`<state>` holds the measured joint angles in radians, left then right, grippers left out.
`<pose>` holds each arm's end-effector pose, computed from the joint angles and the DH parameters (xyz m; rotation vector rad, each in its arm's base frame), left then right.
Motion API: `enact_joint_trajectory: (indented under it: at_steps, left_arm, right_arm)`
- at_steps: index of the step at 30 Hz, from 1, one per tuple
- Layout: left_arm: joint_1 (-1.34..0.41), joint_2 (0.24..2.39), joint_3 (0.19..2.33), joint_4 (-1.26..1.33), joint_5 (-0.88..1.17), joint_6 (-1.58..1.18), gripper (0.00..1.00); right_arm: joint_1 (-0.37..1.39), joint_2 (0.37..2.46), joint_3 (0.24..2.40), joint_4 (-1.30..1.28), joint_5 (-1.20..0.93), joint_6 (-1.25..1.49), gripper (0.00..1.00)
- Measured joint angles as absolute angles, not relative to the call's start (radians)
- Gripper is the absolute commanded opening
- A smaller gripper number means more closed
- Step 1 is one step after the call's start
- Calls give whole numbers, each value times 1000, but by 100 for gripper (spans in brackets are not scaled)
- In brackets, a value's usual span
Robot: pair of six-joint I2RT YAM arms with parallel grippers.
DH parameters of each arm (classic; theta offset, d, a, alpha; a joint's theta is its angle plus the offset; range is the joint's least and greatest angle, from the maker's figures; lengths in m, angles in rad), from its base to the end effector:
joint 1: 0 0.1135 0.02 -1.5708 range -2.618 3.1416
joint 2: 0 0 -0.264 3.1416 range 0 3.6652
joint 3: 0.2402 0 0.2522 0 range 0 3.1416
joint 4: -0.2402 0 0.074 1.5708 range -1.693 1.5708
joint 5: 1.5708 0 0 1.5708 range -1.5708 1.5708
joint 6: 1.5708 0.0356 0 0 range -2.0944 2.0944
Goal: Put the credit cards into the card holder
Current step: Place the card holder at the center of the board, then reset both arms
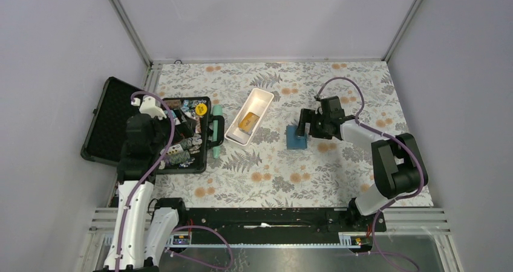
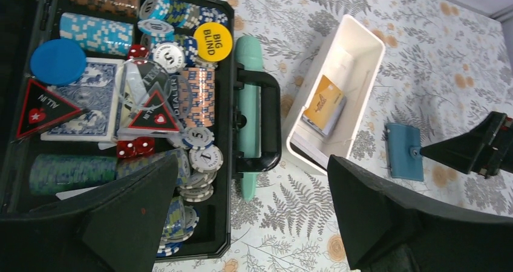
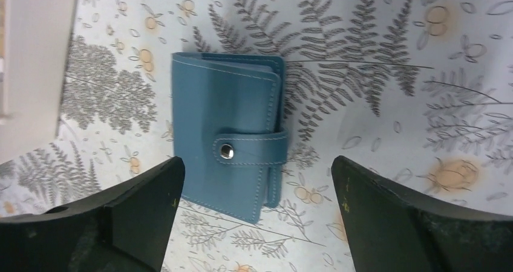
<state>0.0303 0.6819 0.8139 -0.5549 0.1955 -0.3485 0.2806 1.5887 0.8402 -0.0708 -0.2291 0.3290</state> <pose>0.1494 -0.0024 0.3269 -0.2524 1.9914 -0.3992 0.3045 0.0962 0.1753 -0.0515 2.4359 0.5553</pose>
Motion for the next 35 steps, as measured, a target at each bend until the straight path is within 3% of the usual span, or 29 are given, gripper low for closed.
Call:
enact_joint_trajectory:
  at_steps: [10, 16, 24, 35]
  left_arm:
    - [38, 618, 807, -562, 17, -344, 99]
    - [38, 517, 807, -577, -123, -348, 99]
    - [38, 393, 763, -577, -198, -351, 99]
    - [38, 410, 749, -590, -207, -352, 99]
  right_arm:
    - [281, 1397, 836, -148, 68, 279, 100]
    - [280, 1065, 727, -81, 242, 243, 100]
    - [280, 645, 480, 124, 295, 183, 100]
    - [280, 661, 451, 150, 297, 175, 100]
